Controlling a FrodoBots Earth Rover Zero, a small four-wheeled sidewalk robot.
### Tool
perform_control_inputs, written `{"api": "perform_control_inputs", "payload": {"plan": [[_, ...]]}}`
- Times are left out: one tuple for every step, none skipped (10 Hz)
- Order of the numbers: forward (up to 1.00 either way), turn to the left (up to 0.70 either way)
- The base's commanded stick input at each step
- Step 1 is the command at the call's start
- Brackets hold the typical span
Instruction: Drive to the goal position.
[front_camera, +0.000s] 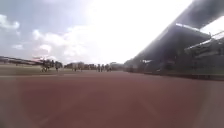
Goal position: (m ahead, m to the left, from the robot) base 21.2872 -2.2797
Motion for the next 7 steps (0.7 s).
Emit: {"api": "perform_control_inputs", "payload": {"plan": [[0.7,0.0],[0.7,0.0],[0.7,0.0],[0.7,0.0],[0.7,0.0],[0.7,0.0],[0.7,0.0]]}}
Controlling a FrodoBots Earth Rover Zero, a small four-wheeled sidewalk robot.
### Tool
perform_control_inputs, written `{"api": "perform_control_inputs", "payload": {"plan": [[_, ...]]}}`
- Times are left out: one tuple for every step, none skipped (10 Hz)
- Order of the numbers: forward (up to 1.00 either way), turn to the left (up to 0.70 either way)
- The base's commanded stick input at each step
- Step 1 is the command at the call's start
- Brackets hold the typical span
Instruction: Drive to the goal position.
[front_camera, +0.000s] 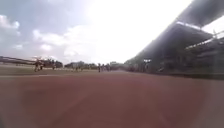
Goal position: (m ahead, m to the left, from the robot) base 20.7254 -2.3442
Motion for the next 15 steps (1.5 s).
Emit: {"api": "perform_control_inputs", "payload": {"plan": [[0.7,0.0],[0.7,0.0],[0.7,0.0],[0.7,0.0],[0.7,0.01],[0.7,0.09],[0.7,0.09],[0.7,0.05],[0.7,0.01],[0.7,-0.16],[0.7,-0.24],[0.7,-0.31],[0.7,-0.35],[0.7,-0.35],[0.7,-0.35]]}}
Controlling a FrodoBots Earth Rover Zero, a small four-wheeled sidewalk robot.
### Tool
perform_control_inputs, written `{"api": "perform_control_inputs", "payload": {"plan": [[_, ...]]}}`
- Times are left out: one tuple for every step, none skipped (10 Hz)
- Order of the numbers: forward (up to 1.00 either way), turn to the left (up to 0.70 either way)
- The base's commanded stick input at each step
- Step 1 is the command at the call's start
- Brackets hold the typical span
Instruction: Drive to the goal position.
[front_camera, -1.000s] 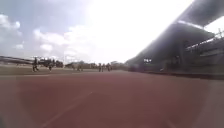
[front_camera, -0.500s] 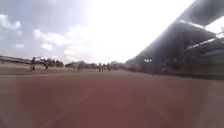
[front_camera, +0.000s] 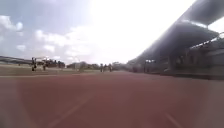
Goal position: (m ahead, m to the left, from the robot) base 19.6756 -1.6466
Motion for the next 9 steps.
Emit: {"api": "perform_control_inputs", "payload": {"plan": [[0.7,-0.35],[0.7,-0.35],[0.7,-0.35],[0.7,-0.35],[0.7,-0.35],[0.7,-0.09],[0.7,0.0],[0.7,0.0],[0.7,0.0]]}}
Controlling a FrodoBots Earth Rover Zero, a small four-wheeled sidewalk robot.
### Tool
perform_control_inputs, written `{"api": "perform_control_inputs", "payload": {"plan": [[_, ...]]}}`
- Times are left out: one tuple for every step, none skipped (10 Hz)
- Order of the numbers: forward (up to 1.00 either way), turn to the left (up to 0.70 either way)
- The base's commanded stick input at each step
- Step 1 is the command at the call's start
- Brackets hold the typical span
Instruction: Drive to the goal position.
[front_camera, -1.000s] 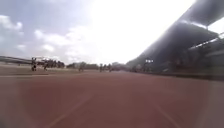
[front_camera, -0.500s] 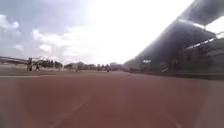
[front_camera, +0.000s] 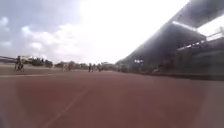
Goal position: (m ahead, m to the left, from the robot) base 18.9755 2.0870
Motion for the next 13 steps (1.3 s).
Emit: {"api": "perform_control_inputs", "payload": {"plan": [[0.7,0.0],[0.7,0.0],[0.7,0.0],[0.7,0.0],[0.7,0.0],[0.7,0.0],[0.7,0.0],[0.7,0.0],[0.7,0.0],[0.7,0.0],[0.7,0.0],[0.7,0.0],[0.7,0.0]]}}
